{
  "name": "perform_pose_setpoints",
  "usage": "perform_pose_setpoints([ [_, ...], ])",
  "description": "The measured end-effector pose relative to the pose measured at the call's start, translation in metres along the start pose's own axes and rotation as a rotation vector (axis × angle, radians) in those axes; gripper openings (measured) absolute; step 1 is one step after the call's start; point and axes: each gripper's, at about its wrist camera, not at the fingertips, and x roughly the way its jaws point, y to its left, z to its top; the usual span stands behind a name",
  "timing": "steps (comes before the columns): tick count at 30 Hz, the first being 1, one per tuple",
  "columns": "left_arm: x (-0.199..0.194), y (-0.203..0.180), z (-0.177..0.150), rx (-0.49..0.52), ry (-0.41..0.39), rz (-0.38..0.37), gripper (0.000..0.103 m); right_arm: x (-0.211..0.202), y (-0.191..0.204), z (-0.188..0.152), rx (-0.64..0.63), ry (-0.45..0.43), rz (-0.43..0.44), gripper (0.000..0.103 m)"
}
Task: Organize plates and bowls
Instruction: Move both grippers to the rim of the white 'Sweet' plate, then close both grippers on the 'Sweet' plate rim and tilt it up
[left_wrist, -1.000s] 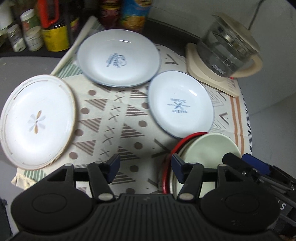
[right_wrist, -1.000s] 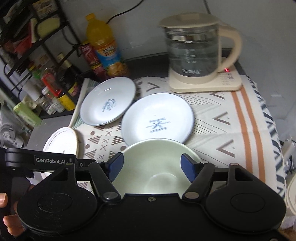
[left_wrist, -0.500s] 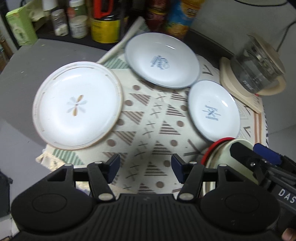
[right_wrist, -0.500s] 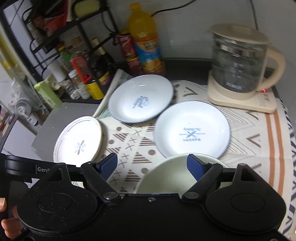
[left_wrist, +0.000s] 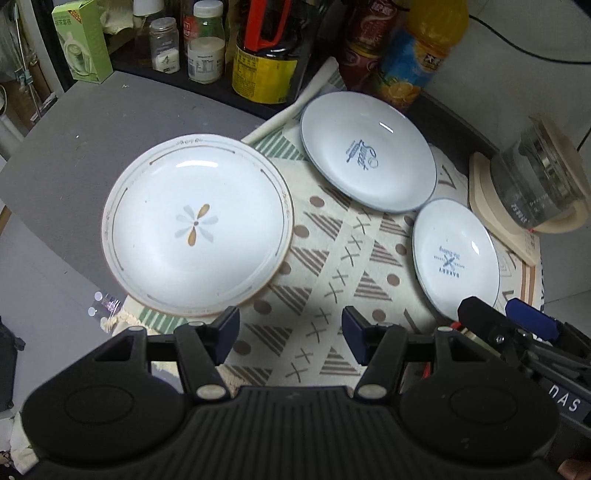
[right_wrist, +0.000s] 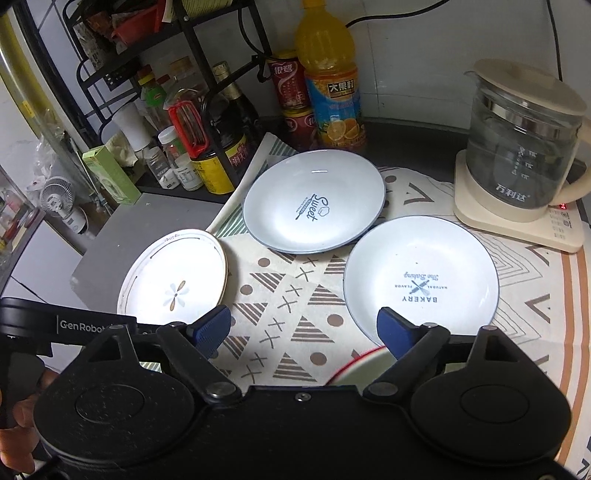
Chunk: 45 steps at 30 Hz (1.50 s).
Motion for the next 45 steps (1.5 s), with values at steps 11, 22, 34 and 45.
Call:
perform_pose_setpoints([
  [11, 0.02, 0.009, 0.049, 0.037, -0.003, -0.07, 0.059, 0.026, 0.009, 0.027, 0.076, -0.006, -0.061, 0.088],
  [22, 0.049, 0.01, 0.101, 0.076, -0.014, -0.125, 0.059, 0.055, -0.011, 0.049, 0.216, -0.034, -0.168, 0.088],
  [34, 0.09, 0.016, 0.136, 0.021, 0.002, -0.167, 0.055, 0.086, -0.033, 0.068, 0.286, -0.034, -0.203, 0.075],
  [45, 0.126, 0.017, 0.151, -0.057, 0.022, -0.175, 0.05, 0.118, -0.06, 0.08, 0.336, -0.008, -0.212, 0.063],
])
